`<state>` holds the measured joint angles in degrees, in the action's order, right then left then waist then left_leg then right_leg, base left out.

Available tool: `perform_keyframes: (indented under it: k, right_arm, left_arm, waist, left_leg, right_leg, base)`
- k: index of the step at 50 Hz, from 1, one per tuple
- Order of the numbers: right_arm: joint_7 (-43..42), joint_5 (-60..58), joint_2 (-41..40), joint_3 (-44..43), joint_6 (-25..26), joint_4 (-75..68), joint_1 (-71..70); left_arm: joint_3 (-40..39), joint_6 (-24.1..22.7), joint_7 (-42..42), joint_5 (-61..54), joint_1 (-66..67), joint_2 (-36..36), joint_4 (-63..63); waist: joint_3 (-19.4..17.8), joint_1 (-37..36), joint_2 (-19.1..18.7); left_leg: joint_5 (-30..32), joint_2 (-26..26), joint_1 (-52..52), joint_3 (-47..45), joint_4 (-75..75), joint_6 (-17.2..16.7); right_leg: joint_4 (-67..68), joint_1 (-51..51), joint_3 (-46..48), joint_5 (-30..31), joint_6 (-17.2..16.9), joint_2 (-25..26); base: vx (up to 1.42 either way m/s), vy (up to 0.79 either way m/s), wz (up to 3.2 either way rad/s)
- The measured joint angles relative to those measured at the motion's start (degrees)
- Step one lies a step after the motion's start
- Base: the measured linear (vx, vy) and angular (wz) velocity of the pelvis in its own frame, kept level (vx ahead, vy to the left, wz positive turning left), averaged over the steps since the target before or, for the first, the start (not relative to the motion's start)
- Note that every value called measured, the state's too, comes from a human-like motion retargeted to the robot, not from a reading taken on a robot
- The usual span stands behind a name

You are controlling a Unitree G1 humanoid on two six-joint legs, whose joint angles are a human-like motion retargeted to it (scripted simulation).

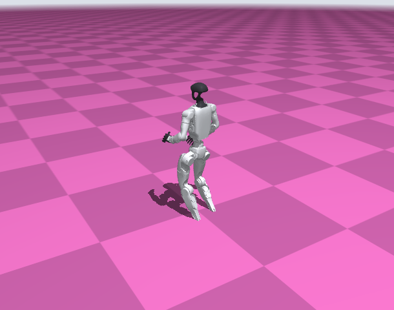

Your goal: Run

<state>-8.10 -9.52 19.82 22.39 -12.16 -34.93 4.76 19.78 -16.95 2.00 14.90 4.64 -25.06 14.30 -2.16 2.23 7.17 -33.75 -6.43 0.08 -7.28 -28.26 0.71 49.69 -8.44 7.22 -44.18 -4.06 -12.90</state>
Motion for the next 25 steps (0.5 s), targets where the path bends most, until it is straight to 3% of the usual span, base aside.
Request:
perform_keyframes:
  k: [3,6,10,25]
  right_arm:
    - [0.2,0.4,-0.8,0.3,-0.6,-1.5,-1.5]
    - [0.9,0.9,-1.5,0.6,-0.8,-3.0,-3.4]
    - [1.4,1.2,-1.7,1.1,-0.6,-4.0,-3.6]
    - [0.4,1.3,-2.5,2.1,-0.8,-6.3,-2.8]
  left_arm:
    - [0.0,-0.3,-0.2,0.3,-1.3,-0.4,1.2]
    - [-0.3,-0.3,-0.6,0.4,-3.0,-0.9,2.5]
    - [0.0,0.0,-1.0,0.6,-2.9,-0.6,3.4]
    - [0.0,0.7,0.4,1.1,2.7,1.0,8.8]
  waist:
    - [0.3,1.0,1.4]
    - [5.3,1.9,-0.3]
    - [8.6,1.8,-1.4]
    - [9.4,-0.1,-1.1]
  left_leg:
    - [-3.5,-0.9,-5.7,0.0,-8.6,0.3]
    - [-5.1,1.2,-14.4,0.7,-12.6,0.1]
    - [-5.6,2.4,-19.3,1.3,-14.9,-0.3]
    - [-6.3,3.4,-23.4,2.3,-20.1,-0.6]
  right_leg:
    - [4.6,-3.5,-0.3,-1.6,-0.4,-1.8]
    - [4.1,-10.0,0.6,-0.9,0.4,0.4]
    - [3.9,-13.6,1.1,-0.5,0.9,1.7]
    - [5.7,-15.3,2.0,-0.9,1.0,1.9]
  base:
    - [-0.06,0.01,0.3]
    - [0.01,0.0,0.27]
    - [-0.01,0.0,0.04]
    - [0.0,0.0,0.0]
